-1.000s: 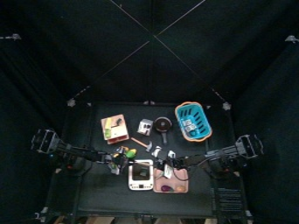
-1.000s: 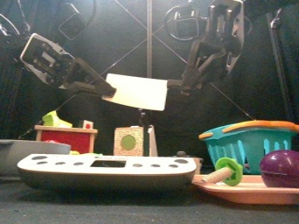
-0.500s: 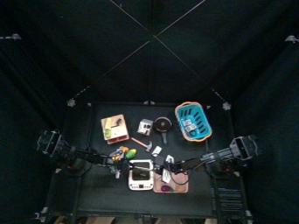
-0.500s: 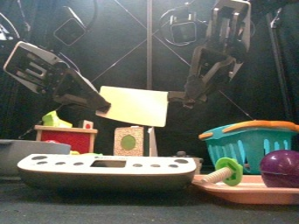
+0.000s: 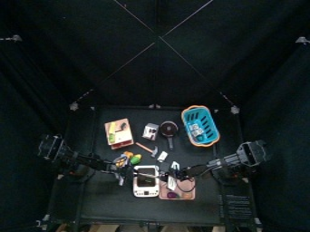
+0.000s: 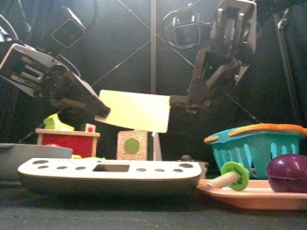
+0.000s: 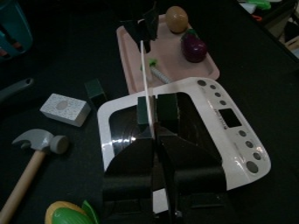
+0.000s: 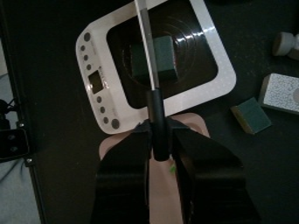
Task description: Cut green sushi half
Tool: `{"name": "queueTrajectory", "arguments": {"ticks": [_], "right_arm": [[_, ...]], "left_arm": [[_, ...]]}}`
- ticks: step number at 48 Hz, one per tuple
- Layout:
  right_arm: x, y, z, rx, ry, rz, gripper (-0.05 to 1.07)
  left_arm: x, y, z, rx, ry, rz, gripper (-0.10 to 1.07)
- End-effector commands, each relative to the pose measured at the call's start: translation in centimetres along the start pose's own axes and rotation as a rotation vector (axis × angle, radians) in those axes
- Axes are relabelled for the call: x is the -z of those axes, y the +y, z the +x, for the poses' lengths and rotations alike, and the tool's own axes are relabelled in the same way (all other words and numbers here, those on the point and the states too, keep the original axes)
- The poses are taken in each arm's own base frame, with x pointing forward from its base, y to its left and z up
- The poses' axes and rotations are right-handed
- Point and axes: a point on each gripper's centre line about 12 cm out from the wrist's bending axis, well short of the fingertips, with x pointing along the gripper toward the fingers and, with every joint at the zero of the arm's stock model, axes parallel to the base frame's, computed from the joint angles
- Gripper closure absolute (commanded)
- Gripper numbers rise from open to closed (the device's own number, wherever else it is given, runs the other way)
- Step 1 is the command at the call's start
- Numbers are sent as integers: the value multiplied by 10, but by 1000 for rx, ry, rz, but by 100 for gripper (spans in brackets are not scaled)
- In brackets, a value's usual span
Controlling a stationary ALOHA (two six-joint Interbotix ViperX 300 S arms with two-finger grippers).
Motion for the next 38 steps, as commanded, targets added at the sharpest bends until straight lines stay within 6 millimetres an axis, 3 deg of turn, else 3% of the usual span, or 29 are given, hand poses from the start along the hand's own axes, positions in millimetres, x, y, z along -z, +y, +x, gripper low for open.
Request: {"name": "queueTrajectory", "arguments": {"ticks": [1,38], "right_arm": [[-6,7,-7,-21,-20,3,58],[-5,8,1,-14,-7,0,58]], "left_arm": [[0,-3,0,9,4,6,59],[4,-4,0,19,34,5,59]]}}
